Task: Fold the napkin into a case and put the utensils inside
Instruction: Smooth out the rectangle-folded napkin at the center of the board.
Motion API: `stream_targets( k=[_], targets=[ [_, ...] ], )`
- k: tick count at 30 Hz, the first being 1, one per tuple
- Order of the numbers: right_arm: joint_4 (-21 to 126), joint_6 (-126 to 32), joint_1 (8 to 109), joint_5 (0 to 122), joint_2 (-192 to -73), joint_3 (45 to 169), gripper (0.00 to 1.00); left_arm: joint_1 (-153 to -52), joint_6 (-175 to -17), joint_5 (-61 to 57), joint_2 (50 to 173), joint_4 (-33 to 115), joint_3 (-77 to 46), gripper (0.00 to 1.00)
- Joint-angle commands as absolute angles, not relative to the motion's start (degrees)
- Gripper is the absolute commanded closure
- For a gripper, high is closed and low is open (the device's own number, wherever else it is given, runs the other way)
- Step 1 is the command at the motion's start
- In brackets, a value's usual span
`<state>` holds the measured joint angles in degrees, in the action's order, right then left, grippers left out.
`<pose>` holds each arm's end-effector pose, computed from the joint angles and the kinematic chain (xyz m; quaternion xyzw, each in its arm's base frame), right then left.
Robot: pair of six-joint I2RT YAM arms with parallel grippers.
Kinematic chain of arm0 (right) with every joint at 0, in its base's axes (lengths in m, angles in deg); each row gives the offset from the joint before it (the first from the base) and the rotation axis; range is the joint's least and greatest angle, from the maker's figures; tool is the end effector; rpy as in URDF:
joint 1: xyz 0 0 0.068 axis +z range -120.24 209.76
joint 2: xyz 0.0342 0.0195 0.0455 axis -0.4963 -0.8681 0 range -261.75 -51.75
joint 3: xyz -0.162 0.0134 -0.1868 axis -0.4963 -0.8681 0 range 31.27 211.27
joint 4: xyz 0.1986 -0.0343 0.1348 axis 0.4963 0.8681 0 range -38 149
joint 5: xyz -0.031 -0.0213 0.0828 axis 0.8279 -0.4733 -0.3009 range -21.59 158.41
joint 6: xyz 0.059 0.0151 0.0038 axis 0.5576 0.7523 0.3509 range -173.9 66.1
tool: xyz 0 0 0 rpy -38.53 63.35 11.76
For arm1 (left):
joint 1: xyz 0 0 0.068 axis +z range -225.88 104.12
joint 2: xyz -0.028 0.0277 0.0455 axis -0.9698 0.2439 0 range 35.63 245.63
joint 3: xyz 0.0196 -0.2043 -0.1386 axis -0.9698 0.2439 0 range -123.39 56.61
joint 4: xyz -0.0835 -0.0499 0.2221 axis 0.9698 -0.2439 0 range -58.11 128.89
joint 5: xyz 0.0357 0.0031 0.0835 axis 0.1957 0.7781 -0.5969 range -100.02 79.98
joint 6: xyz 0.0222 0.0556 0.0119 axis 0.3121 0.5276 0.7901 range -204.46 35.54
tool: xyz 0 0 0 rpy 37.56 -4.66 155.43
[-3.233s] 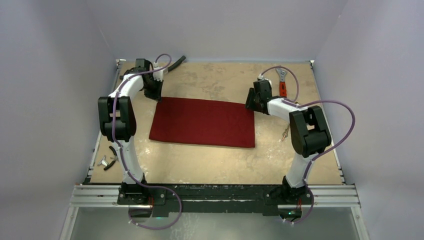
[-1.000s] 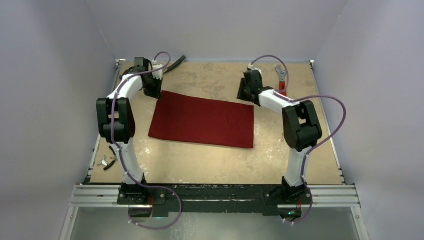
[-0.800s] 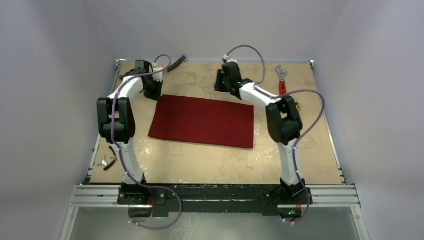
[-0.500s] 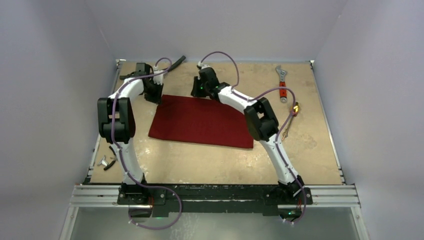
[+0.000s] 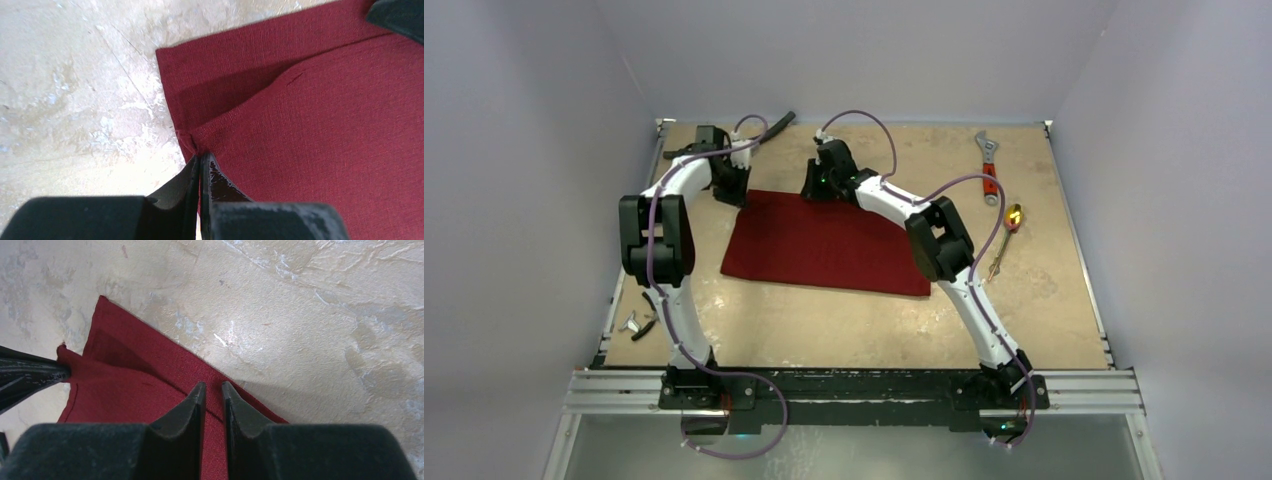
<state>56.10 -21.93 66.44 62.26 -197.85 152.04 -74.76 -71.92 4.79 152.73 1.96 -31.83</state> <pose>0.4382 0.3326 0.1456 -0.0625 0.8604 0.3223 0.3898 0.4032 -0.0038 0.1626 0.1235 0.9617 -0.1001 0.2231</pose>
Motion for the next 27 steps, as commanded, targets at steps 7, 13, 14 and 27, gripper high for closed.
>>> stream_targets(
  k=[7, 13, 14, 27],
  targets=[
    [57.36, -23.45, 66.23, 61.38, -195.71, 150.75, 0.8, -75.09, -74.46, 5.79, 151.99, 3.95, -36.72, 1.0],
    [56.78, -23.58, 66.23, 60.99, -195.44, 149.43, 0.8, -75.44, -74.65, 3.93, 152.98, 4.49, -37.25, 1.0],
    [56.61, -23.6, 66.25, 60.95, -195.41, 149.28, 0.8, -75.44, -74.73, 3.54, 153.65, 4.47, -37.59, 1.0],
    [57.36, -25.1, 66.14, 58.89, -194.59, 148.73, 0.83, -75.44, -79.93, -0.66, 155.64, 13.77, -35.89, 1.0]
  ],
)
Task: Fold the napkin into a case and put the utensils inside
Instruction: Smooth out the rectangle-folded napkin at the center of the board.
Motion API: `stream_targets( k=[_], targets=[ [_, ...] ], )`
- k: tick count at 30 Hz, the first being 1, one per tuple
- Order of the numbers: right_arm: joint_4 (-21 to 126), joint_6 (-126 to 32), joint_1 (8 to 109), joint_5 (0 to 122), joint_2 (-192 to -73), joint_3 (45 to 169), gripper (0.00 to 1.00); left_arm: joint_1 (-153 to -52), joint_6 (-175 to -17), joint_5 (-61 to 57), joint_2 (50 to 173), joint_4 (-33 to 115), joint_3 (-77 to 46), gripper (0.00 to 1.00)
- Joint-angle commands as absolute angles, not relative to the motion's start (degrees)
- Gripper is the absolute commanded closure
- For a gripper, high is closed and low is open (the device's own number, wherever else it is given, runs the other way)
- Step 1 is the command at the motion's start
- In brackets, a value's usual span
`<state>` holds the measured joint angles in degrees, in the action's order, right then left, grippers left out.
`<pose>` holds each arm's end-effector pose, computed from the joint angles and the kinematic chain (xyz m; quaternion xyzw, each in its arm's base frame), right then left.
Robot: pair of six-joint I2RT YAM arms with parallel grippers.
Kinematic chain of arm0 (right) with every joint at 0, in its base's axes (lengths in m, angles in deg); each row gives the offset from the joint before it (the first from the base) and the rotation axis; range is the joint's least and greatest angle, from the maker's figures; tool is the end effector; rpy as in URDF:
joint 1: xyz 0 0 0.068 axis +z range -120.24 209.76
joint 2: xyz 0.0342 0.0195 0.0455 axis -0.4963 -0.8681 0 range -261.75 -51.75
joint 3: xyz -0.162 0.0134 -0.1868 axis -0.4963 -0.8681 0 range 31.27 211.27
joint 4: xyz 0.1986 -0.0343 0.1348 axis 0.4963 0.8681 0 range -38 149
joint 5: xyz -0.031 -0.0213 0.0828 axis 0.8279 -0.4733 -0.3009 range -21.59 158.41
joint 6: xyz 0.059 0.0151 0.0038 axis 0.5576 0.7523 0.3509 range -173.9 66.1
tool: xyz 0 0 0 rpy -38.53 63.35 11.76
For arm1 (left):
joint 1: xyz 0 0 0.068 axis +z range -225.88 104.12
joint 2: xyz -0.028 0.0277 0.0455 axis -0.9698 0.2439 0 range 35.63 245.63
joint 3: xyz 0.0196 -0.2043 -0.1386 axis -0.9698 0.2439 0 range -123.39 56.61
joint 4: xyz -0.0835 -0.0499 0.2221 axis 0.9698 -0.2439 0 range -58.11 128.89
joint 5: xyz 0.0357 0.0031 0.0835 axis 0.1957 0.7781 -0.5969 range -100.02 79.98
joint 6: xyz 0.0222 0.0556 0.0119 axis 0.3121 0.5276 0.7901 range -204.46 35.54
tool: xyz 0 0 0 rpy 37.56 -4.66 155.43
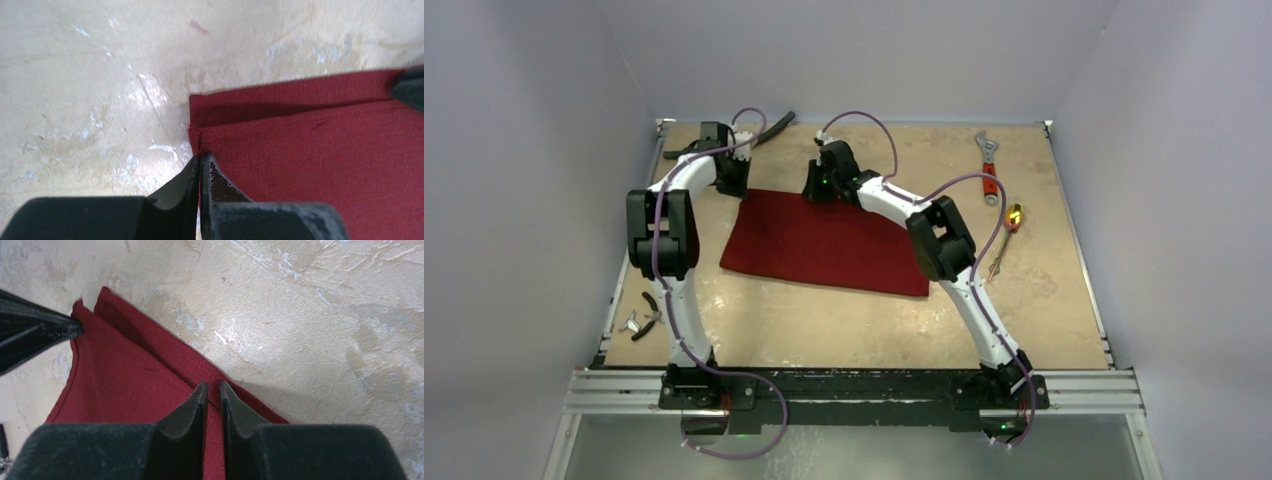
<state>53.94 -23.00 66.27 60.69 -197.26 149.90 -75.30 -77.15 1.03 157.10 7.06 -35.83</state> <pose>0.4368 0.3310 0.1426 -0.0763 0.8561 0.3300 0.3903 0.4276 -0.0044 0.1561 0.0807 0.9603 -0.0757 0.2562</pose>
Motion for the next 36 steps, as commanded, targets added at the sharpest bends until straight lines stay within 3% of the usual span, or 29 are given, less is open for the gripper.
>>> stream_targets(
  k=[1, 7, 11, 18, 26, 30, 36],
  targets=[
    [57.36, -25.17, 66.14, 58.65, -194.64, 148.69, 0.83, -75.44, -79.85, -0.69, 156.06, 13.91, -35.98, 1.0],
    [56.92, -25.56, 66.14, 57.87, -194.09, 148.51, 0.82, -78.17, -79.41, -2.4, 158.92, 12.61, -36.87, 0.95],
    [57.45, -27.35, 66.07, 58.37, -192.17, 148.44, 0.74, -78.78, -80.15, -3.81, 158.23, 15.09, -35.6, 0.87],
    [56.9, -30.38, 63.93, 60.76, -183.12, 144.37, 0.47, -78.89, -80.24, -9.85, 158.23, 16.33, -33.72, 0.85],
    [54.49, -32.57, 57.85, 67.81, -166.06, 120.4, 0.39, -78.88, -80.5, -14.1, 156.83, 18.35, -31.48, 0.85],
    [52.49, -30.98, 54.59, 73.37, -155.95, 105.11, 0.39, -78.95, -81.25, -12.91, 157.06, 18.57, -31.57, 0.85],
    [53.16, -29.52, 52.8, 82.52, -149.86, 93.89, 0.43, -78.92, -81.56, -12.31, 157.36, 18.09, -32.07, 0.85]
  ],
)
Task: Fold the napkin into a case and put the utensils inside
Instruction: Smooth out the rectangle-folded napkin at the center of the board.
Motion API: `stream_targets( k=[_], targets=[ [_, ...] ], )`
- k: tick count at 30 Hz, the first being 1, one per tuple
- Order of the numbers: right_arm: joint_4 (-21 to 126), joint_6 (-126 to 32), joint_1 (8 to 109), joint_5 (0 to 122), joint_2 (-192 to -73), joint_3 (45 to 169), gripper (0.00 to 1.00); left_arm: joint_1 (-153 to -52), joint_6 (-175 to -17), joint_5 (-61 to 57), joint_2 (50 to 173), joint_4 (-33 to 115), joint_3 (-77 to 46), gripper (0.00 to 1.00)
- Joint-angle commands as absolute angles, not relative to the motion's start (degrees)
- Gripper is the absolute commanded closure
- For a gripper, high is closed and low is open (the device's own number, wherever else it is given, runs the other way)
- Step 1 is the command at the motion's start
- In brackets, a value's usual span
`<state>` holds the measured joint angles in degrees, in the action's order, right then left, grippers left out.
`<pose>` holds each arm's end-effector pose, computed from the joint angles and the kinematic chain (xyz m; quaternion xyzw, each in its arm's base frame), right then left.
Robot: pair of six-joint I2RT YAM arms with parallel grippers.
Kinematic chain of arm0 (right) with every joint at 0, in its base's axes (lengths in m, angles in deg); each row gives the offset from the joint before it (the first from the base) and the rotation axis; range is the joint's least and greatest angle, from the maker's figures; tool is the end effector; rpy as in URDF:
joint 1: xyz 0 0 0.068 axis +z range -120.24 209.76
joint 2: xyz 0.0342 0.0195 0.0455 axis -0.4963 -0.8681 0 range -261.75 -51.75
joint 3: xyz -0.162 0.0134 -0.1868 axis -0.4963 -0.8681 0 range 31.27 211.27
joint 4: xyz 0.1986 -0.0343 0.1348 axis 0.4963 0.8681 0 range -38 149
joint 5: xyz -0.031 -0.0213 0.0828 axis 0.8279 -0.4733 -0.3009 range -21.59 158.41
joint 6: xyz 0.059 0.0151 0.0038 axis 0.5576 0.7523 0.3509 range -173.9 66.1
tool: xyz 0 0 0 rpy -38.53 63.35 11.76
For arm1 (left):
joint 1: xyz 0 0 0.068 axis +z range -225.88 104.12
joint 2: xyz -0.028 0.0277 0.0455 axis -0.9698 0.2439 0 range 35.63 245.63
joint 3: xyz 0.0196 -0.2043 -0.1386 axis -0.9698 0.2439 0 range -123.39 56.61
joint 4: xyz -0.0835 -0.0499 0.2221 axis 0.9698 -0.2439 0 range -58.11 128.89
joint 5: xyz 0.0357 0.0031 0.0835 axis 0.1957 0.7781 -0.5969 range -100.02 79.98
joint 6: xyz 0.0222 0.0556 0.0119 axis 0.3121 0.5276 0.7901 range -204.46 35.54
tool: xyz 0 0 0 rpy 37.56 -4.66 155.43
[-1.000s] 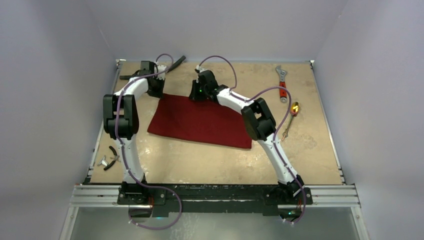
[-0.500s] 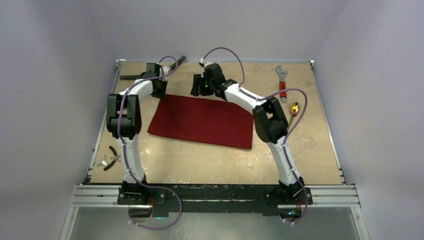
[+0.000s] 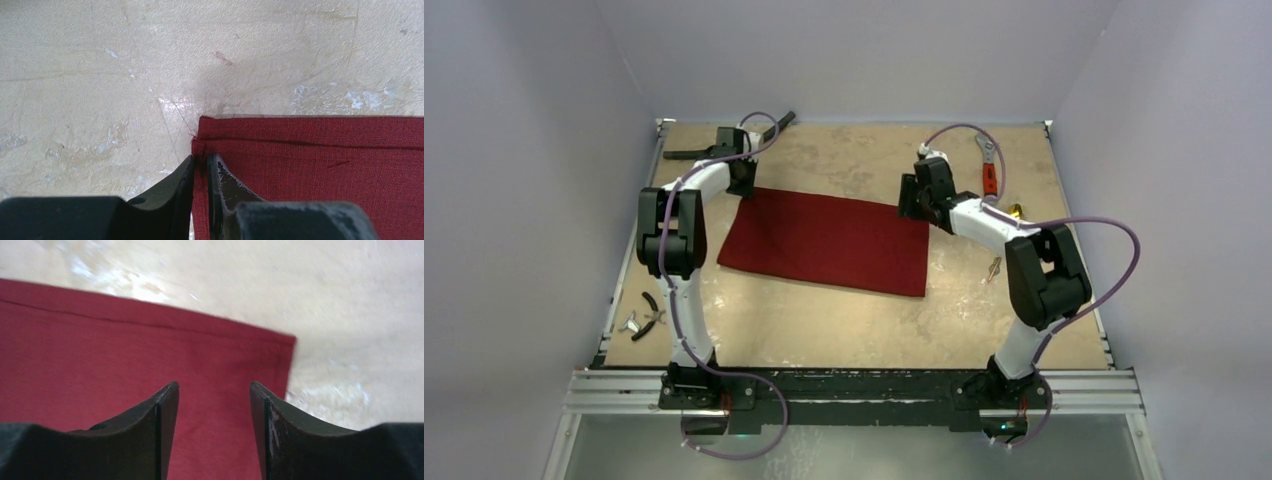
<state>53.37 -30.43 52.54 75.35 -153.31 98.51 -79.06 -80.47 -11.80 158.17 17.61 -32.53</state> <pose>0.3561 0.1436 0.1998 0.0329 0.8879 0.1295 0.4402 0.4371 -0.0228 0.1429 0.0548 0.9512 0.0169 0.3032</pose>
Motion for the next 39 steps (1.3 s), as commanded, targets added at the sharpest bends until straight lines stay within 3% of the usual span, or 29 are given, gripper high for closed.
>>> stream_targets(
  k=[1, 10, 20, 27, 33, 39],
  targets=[
    [53.02, -29.41, 52.48, 82.93, -149.69, 93.25, 0.45, -78.89, -81.48, -12.3, 157.36, 18.02, -32.07, 0.85],
    [52.59, -29.06, 50.63, 82.91, -154.38, 93.71, 0.56, -78.92, -81.47, -11.38, 157.35, 18.04, -32.25, 0.85],
    [52.26, -29.19, 50.06, 82.44, -157.42, 95.16, 0.6, -78.88, -81.29, -10.86, 157.27, 17.8, -32.42, 0.86],
    [52.27, -28.81, 50.06, 81.86, -158.32, 96.13, 0.77, -78.95, -81.02, -10.5, 157.36, 17.6, -32.51, 0.86],
    [52.27, -28.63, 50.05, 83.3, -157.31, 95.66, 1.0, -78.96, -80.72, -10.55, 157.36, 17.62, -32.77, 0.86],
    [52.22, -28.7, 49.97, 86.41, -156.4, 95.26, 1.0, -79.01, -80.64, -10.63, 157.36, 17.52, -32.94, 0.86]
  ],
)
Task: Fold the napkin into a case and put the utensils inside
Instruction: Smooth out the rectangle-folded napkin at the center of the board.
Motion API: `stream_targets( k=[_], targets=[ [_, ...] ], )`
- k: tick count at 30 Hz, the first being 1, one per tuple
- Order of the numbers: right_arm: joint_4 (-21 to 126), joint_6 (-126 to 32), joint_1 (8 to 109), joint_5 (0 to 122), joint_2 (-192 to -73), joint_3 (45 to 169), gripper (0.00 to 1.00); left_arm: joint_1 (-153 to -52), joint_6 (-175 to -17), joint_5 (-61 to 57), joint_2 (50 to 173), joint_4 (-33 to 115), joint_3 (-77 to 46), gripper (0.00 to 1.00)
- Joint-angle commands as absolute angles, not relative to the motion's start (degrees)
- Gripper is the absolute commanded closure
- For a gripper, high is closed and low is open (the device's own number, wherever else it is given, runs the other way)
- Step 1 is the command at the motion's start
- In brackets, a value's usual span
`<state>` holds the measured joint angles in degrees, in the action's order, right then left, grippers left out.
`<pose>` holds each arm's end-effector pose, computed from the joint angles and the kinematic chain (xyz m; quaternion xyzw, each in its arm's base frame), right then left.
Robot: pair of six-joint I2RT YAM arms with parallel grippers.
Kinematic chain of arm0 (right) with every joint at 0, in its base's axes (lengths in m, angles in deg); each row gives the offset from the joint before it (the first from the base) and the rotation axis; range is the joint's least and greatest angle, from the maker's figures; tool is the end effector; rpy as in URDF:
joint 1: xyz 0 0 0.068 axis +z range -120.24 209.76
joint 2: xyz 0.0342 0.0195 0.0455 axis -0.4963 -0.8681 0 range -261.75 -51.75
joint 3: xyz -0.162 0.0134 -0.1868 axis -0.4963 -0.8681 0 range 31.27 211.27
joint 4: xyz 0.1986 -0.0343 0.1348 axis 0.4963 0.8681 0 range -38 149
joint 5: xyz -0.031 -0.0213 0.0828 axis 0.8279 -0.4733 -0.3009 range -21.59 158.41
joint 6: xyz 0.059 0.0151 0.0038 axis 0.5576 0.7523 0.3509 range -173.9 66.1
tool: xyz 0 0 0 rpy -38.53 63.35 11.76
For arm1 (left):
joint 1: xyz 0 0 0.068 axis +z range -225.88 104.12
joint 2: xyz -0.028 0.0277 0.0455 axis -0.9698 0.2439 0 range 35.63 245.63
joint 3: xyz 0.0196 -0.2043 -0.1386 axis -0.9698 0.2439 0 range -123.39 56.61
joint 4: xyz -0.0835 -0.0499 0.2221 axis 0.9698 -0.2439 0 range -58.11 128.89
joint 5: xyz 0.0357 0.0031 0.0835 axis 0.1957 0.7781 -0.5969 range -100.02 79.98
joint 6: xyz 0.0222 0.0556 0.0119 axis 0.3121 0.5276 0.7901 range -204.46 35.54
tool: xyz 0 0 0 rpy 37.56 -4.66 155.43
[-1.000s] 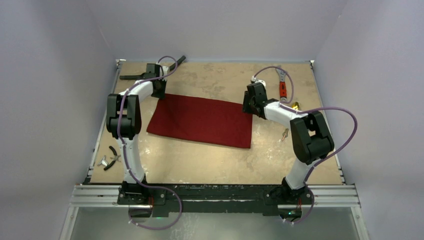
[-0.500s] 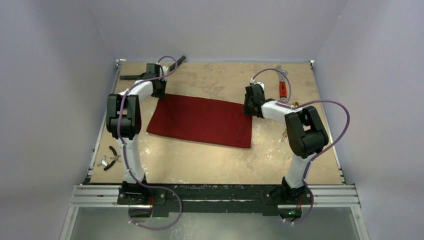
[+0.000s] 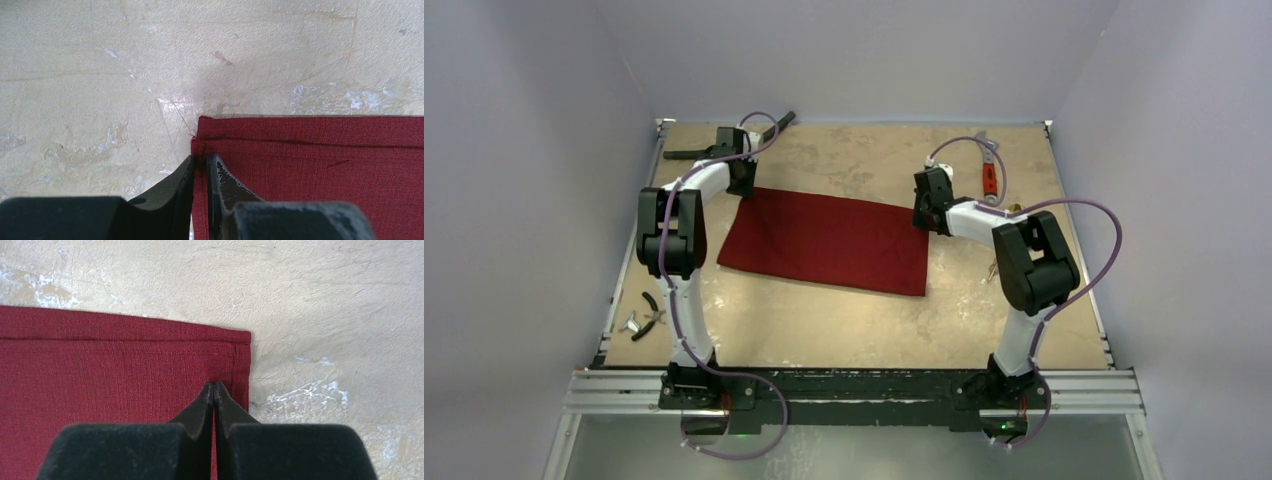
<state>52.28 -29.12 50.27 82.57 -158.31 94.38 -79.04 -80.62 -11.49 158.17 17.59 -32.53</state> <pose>0.3575 0.1219 0.1488 0.0823 0.9101 0.0456 0.4035 0.4370 -0.0229 0.1429 0.0542 0.9513 0.0140 0.3031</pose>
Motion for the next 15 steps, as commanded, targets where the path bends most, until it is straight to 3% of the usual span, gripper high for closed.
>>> stream_targets(
  k=[1, 9, 11, 13, 15],
  targets=[
    [52.26, -28.54, 49.91, 86.96, -156.37, 95.32, 1.0, -79.01, -80.67, -10.63, 157.36, 17.51, -32.95, 0.86],
    [51.61, -26.99, 49.77, 86.37, -157.0, 98.04, 0.98, -79.04, -80.85, -10.28, 157.36, 17.53, -33.12, 0.86],
    [49.99, -26.68, 49.79, 86.4, -157.44, 98.38, 0.87, -79.07, -80.86, -10.28, 157.45, 17.5, -33.12, 0.86],
    [49.76, -26.49, 49.8, 86.43, -158.36, 98.98, 0.69, -79.12, -80.85, -10.28, 157.45, 17.51, -33.19, 0.86],
    [49.82, -26.35, 49.8, 86.37, -158.98, 99.35, 0.67, -79.09, -80.83, -10.28, 157.45, 17.39, -33.37, 0.86]
  ],
)
